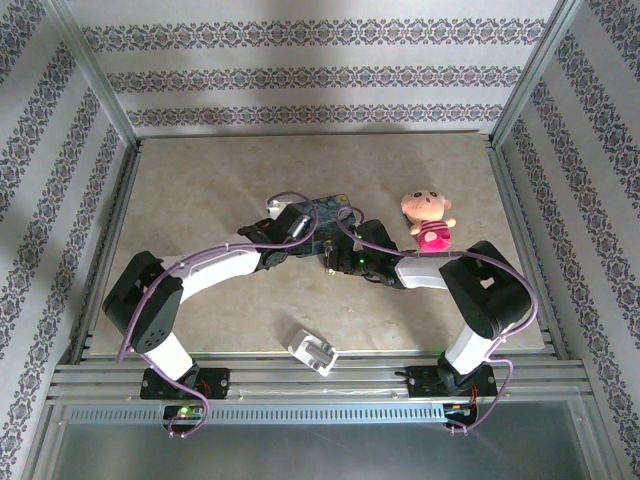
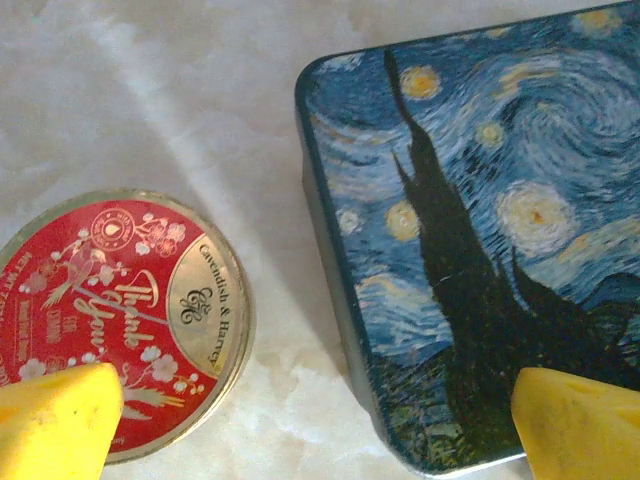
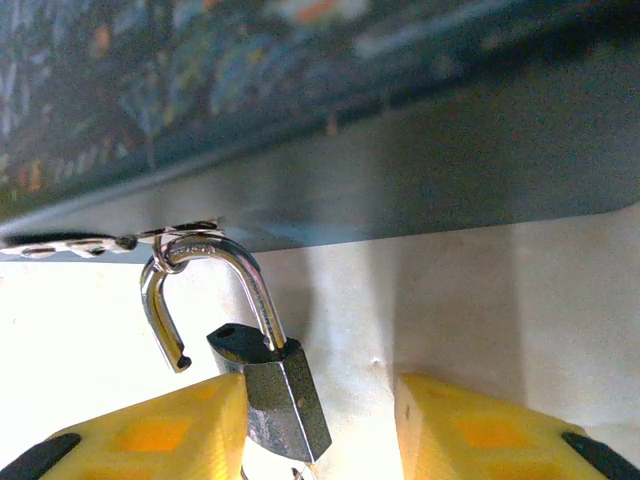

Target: Unlock the padlock with the key

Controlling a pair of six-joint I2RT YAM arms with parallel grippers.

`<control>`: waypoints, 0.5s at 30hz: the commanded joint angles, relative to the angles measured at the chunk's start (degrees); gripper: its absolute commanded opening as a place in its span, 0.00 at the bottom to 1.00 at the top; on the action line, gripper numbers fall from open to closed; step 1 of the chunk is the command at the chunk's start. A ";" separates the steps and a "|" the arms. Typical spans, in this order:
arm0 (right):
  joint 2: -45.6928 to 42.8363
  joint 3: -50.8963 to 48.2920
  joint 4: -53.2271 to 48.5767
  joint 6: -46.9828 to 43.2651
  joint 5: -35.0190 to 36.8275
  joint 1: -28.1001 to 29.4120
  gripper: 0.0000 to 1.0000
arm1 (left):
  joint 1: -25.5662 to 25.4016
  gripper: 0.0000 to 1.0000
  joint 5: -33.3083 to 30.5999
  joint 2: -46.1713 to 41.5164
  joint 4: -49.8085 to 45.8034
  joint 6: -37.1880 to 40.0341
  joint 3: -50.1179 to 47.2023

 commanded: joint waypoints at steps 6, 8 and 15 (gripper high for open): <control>3.48 2.56 2.36 0.48 -1.15 1.01 0.46 | 0.68 0.99 -2.00 1.04 -3.16 1.93 1.53; 3.83 2.82 2.42 0.48 -0.96 1.34 0.48 | 0.68 0.99 -2.08 0.86 -3.10 1.86 1.34; 5.29 3.31 2.82 1.07 -0.77 1.98 0.58 | 0.68 0.99 -2.09 0.86 -3.16 1.14 0.20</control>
